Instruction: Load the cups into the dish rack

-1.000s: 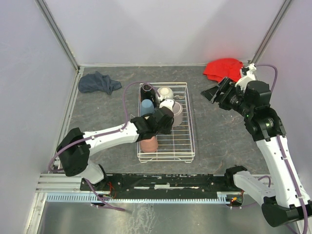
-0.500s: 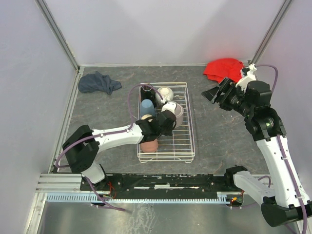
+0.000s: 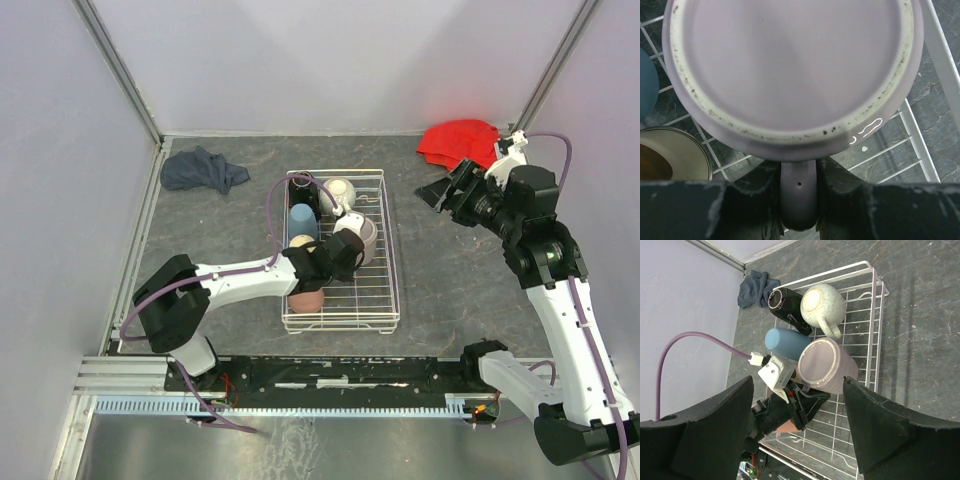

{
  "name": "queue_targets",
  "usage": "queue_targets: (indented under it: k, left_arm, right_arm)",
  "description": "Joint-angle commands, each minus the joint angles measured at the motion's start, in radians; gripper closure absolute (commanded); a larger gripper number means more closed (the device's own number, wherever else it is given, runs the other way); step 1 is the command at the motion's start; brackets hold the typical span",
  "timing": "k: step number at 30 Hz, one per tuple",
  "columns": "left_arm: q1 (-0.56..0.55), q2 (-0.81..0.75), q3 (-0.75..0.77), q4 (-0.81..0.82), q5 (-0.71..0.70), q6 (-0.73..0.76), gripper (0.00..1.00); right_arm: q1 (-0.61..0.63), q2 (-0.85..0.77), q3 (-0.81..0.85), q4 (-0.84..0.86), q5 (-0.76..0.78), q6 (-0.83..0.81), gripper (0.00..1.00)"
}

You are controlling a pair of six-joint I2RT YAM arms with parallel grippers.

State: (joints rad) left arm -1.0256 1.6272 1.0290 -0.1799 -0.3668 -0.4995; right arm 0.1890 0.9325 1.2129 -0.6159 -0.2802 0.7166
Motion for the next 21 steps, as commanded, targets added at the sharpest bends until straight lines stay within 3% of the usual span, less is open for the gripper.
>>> queue_targets:
  k: [1, 21]
  left_arm:
    - [-0.015, -0.014, 0.021, 0.109, -0.073, -0.008, 0.97]
    - [-0.024, -0.005, -0.008, 0.058, -0.091, -0.079, 0.97]
  right_arm:
    - [-0.011, -0.012, -0.001, 0.010, -0.018, -0.015, 0.20]
    - [-0.024, -0.003, -0.023, 0.020, -0.056, 0.005, 0.21]
